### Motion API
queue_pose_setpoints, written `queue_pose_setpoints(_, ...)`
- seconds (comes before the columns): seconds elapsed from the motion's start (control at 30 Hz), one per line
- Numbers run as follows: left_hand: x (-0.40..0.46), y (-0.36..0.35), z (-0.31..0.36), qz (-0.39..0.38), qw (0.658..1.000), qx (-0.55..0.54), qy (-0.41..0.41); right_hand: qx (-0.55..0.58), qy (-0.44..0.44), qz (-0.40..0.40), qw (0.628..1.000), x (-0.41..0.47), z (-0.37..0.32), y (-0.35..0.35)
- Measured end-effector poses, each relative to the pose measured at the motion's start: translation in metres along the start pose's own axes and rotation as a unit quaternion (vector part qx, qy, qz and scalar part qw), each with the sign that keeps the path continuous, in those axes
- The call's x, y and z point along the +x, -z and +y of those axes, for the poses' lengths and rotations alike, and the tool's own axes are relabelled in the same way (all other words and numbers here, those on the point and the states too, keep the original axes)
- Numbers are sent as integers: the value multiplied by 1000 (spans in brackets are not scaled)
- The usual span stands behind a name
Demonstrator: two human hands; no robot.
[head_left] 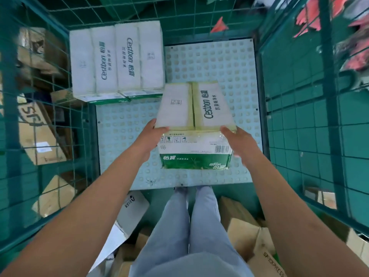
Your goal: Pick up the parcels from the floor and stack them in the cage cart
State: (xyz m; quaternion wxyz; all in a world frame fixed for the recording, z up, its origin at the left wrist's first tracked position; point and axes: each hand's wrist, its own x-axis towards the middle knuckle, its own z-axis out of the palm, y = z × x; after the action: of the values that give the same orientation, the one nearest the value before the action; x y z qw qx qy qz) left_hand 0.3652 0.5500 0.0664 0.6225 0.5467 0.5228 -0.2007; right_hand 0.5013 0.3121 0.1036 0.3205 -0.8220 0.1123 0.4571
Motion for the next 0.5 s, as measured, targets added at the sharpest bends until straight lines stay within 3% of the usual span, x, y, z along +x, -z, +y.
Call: queue_pose_setpoints(0.5, 205, -44, 13, 61, 993, -98, 34, 78, -32, -33, 996, 232, -4, -40)
